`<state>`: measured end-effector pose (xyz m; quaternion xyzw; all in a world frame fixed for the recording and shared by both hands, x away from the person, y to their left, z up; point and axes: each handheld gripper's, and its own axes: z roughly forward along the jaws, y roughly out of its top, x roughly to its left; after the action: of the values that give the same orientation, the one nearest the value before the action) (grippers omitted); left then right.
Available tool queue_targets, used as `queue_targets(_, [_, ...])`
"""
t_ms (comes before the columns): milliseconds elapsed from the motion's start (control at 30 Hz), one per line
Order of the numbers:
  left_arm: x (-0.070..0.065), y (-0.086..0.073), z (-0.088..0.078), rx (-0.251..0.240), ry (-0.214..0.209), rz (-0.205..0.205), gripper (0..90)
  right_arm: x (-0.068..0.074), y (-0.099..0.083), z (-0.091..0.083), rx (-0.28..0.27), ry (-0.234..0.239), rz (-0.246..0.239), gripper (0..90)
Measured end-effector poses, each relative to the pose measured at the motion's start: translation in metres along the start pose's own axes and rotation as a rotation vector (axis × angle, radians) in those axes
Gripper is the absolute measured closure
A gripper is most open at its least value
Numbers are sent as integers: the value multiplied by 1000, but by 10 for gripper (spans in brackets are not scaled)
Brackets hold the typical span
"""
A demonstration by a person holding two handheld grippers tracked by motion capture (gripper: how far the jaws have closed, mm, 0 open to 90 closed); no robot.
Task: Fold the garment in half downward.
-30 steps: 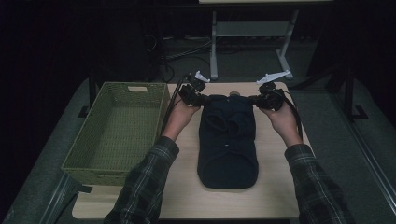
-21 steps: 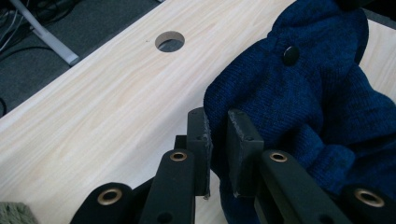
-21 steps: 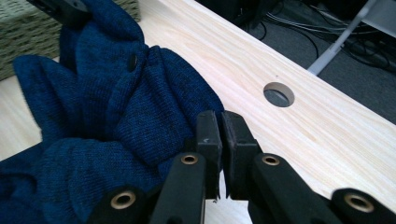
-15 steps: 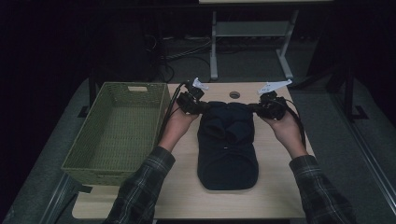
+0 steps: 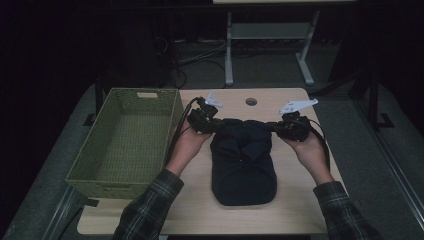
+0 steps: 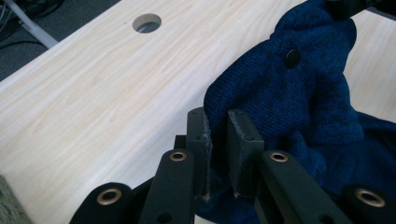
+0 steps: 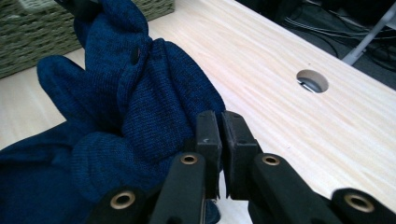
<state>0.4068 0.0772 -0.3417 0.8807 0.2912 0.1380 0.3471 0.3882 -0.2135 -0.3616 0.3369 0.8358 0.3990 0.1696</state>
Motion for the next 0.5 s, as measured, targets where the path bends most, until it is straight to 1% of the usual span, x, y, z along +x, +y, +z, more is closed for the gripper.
queue_targets(133, [-7, -6, -1, 5, -1, 4, 801, 5, -8, -3, -7, 11, -3, 860])
queue_targets(267, [-16, -14, -2, 5, -6, 8, 800, 10, -15, -6, -5, 27, 2, 858])
queue_targets(300, [-19, -16, -2, 1, -7, 4, 800, 11, -17, -7, -4, 27, 0, 858])
queue_targets(400, [-25, -23, -3, -12, -17, -2, 800, 14, -22, -9, -3, 37, -2, 858])
queue_targets(500, [-31, -29, -4, -8, -26, 6, 800, 19, -27, -13, -6, 44, -2, 856])
